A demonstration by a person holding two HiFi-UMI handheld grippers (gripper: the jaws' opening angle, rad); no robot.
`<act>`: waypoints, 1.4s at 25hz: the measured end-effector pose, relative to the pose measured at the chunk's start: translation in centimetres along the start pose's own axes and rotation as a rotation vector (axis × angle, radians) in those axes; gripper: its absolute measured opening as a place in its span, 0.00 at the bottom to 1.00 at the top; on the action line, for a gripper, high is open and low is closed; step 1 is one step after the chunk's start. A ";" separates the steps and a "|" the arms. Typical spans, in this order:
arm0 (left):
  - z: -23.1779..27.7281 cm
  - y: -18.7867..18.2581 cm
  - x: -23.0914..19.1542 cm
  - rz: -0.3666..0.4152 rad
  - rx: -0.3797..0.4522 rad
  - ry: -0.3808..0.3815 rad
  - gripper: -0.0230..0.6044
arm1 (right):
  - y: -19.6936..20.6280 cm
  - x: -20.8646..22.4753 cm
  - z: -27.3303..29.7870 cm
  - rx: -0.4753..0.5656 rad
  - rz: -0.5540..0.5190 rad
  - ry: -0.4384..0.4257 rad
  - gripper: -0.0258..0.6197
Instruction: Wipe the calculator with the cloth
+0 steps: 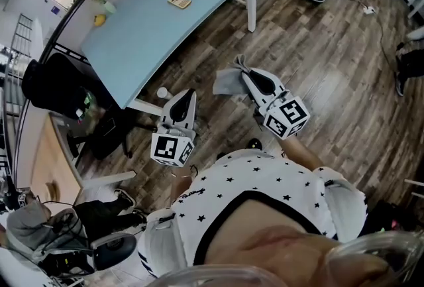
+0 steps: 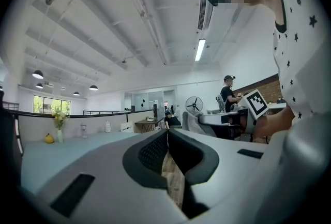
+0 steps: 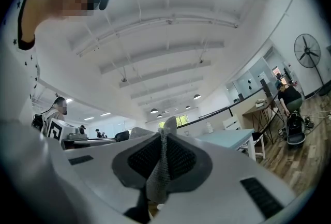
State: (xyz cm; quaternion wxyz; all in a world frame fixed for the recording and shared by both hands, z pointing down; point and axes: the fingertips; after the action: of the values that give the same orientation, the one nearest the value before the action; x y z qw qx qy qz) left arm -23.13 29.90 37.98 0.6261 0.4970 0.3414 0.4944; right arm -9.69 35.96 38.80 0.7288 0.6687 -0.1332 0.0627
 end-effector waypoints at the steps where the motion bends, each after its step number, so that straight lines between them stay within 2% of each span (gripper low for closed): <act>1: 0.3 -0.2 0.4 0.005 0.000 0.000 0.09 | 0.0 0.4 -0.4 0.002 0.004 0.000 0.09; 9: 1.9 -0.4 3.7 0.021 -0.016 0.014 0.09 | 0.2 2.7 -2.4 0.015 0.035 -0.004 0.09; 19: 3.0 -0.8 4.2 0.032 -0.020 0.033 0.09 | -0.2 3.4 -2.8 0.038 0.055 -0.010 0.09; 28: 5.7 -1.5 2.0 0.024 0.013 0.065 0.09 | -0.4 5.4 -0.7 0.035 0.060 0.016 0.09; 35: 8.2 -0.3 -1.0 -0.032 0.013 0.075 0.09 | -0.2 6.9 2.0 -0.004 0.056 0.032 0.09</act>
State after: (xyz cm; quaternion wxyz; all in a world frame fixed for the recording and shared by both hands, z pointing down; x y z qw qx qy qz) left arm -15.78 26.55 39.90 0.6174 0.4768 0.3755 0.5004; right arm -3.28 33.35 40.66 0.7300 0.6623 -0.1403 0.0937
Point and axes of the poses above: the fingertips, and each gripper's own axes: z forward along the fingers, x to its right, y out of its underside, and after that the axes turned 11 degrees about -x, right-handed
